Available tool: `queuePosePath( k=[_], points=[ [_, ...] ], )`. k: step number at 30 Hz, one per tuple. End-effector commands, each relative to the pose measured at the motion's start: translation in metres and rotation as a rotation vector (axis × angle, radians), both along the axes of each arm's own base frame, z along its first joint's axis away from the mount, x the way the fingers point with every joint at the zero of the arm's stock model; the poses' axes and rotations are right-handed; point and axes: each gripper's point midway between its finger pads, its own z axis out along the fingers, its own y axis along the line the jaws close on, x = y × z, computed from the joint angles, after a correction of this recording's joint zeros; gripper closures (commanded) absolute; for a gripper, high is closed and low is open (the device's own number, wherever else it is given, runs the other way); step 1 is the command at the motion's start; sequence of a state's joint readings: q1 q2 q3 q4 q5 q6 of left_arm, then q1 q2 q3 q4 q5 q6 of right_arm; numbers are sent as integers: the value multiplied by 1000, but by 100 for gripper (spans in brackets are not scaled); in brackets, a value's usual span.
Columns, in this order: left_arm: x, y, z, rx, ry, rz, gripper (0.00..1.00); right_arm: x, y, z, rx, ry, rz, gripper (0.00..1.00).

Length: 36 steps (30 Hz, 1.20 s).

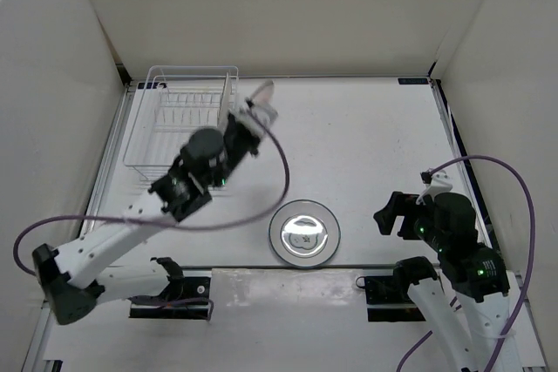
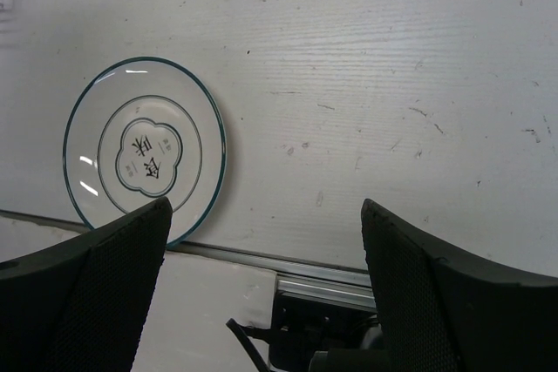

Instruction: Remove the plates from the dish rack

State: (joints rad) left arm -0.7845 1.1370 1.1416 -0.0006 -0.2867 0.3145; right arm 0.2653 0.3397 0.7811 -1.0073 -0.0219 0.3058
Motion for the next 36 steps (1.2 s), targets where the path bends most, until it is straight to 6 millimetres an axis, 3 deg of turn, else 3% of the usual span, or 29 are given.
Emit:
queuePosePath(
  k=[1,2,3,5,6,7,10,12,13,14,16,17,18,19,21,22,25,29,32,36],
  points=[
    [-69,4,-47,264,-22,16,100,6,0,8,6,-57,-7,10],
    [-76,5,-57,280,-16,30,100,6,-1,7,5,-53,-10,10],
    [-103,6,-71,323,-17,20,100,6,0,7,4,-53,-6,10],
    [-119,8,-111,393,19,14,100,6,0,6,3,-40,-6,10],
    [-124,18,-122,422,39,58,100,7,1,6,4,-42,-3,10],
    [-150,5,-140,437,53,-16,100,7,1,6,2,-32,-6,10],
    [-177,8,-174,497,53,13,100,9,1,2,-4,-10,-9,10],
    [-185,10,-185,534,26,55,100,9,1,1,-6,-1,-10,10],
    [-182,22,-183,576,-19,127,100,9,1,2,-5,-3,-6,10],
    [-193,11,-195,494,20,130,100,9,1,1,-7,-5,-6,10],
    [-191,34,-203,657,-2,161,100,9,1,2,-5,-9,-6,10],
    [-193,41,-214,616,43,211,100,9,1,2,-5,-11,-6,10],
    [-194,41,-208,578,66,233,100,9,0,2,-6,-12,-11,10],
    [-192,59,-212,603,69,293,100,8,0,2,-5,-15,-11,10],
    [-195,67,-211,510,110,375,100,9,0,2,-4,-17,-11,10],
    [-194,73,-206,630,49,402,100,9,0,3,-2,-18,-13,10],
    [-200,63,-219,751,8,424,99,9,1,1,-5,-9,-8,10],
    [-205,51,-237,716,8,441,96,8,2,0,-6,-2,2,10],
    [-196,59,-248,694,23,510,94,8,1,0,-8,-4,-3,10],
    [-188,69,-247,650,25,532,94,8,3,0,-5,0,7,10]
  ],
)
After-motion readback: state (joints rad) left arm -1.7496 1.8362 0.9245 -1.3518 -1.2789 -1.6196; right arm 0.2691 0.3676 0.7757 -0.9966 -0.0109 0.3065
